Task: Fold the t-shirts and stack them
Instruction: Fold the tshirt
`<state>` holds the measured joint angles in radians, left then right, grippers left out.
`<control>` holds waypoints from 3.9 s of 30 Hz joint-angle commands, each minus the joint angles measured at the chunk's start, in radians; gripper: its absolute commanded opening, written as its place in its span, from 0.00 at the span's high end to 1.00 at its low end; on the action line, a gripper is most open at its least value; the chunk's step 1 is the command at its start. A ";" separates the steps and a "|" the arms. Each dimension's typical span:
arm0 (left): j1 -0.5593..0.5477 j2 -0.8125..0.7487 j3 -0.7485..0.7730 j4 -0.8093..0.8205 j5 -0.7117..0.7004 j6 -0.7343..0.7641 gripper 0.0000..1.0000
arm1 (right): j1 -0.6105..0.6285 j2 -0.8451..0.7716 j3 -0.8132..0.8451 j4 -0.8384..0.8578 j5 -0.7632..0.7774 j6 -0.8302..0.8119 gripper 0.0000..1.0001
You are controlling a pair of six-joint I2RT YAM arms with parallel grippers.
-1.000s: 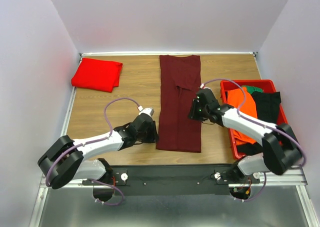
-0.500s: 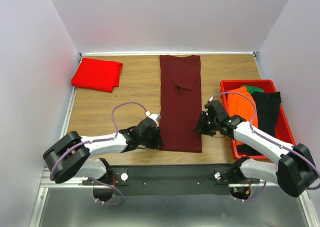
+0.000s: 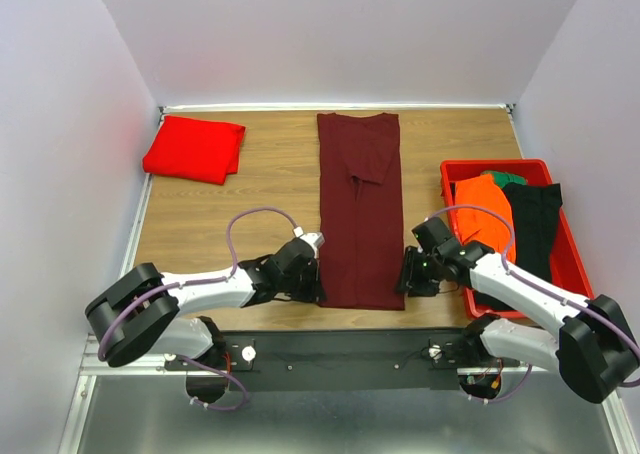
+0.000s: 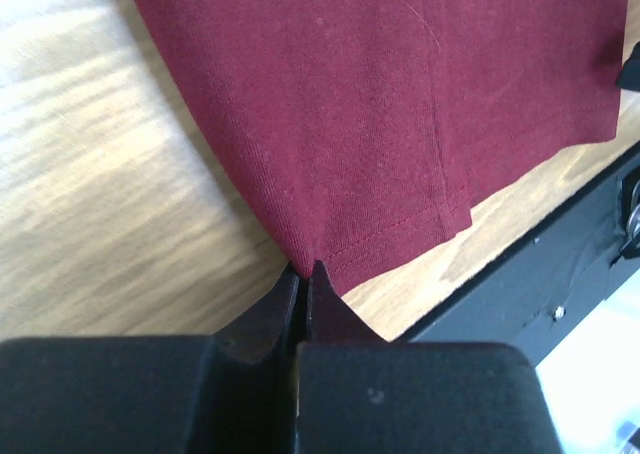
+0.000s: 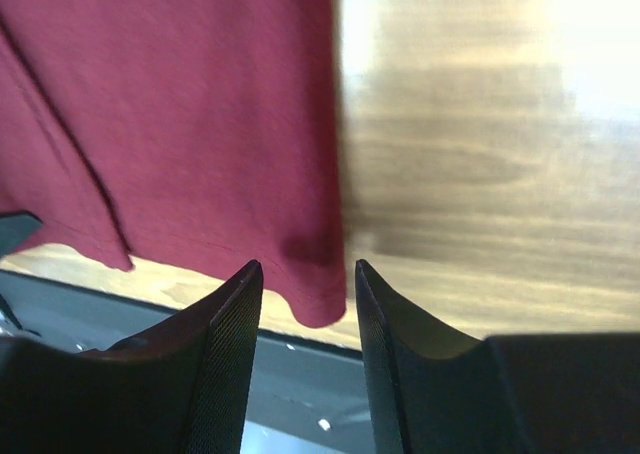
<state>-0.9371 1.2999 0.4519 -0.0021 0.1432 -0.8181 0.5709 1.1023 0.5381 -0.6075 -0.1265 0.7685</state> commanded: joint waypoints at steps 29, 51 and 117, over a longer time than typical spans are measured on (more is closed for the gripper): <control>-0.100 -0.077 -0.045 -0.104 0.018 -0.061 1.00 | 0.078 -0.183 -0.136 -0.118 -0.053 0.092 1.00; 0.044 0.005 0.312 -0.176 -0.202 0.097 1.00 | 0.110 0.072 0.247 0.086 0.437 0.022 1.00; 0.377 0.412 0.693 -0.046 -0.165 0.159 0.72 | -0.141 0.628 0.640 0.382 0.306 -0.181 0.44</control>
<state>-0.5228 1.7107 1.1698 -0.0486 0.0078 -0.6418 0.4000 1.7317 1.2247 -0.2497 0.2153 0.5987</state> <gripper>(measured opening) 0.404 0.571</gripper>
